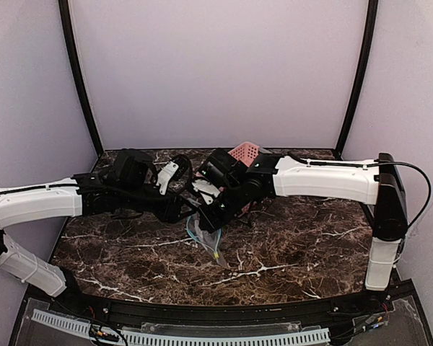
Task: Place the food in the zip-top bag and seal the zipper
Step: Open the zipper food storage bag at the center of the board.
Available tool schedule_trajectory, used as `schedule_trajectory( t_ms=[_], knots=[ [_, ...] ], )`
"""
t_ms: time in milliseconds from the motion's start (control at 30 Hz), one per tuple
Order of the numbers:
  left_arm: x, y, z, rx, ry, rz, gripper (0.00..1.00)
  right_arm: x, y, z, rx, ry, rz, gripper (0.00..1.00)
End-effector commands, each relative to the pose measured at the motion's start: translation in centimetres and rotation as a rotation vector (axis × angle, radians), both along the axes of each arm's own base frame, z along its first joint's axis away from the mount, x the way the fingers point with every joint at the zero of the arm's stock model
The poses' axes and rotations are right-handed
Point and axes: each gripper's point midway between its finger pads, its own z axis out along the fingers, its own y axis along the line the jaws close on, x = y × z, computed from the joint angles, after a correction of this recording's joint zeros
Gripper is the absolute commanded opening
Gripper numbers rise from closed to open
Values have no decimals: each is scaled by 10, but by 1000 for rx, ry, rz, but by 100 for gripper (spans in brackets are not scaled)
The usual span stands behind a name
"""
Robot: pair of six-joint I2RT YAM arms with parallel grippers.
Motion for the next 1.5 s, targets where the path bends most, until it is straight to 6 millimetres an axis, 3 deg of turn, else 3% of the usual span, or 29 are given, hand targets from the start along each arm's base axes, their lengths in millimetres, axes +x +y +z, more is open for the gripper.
schedule_trajectory(
  t_ms=[0, 300, 700, 1067, 1333, 1467],
  knots=[
    [-10, -3, 19, 17, -80, -116, 53, -15, 4, 2, 17, 25, 79, 0],
    [-16, -8, 22, 3, -103, -181, 37, -23, 6, 5, 39, 50, 119, 0],
    [-10, 0, 20, 35, -148, -148, 2, -17, 0, 5, 24, 36, 68, 0],
    [-12, 26, 0, 40, -91, -2, 1, 14, -24, 7, -23, -25, -169, 0],
    [5, 51, -5, -55, 9, 306, 1, 3, -16, 18, 43, 2, -174, 52],
    [10, 56, -7, -110, 24, 385, 1, -6, -10, 20, 62, 35, -202, 61]
  ],
)
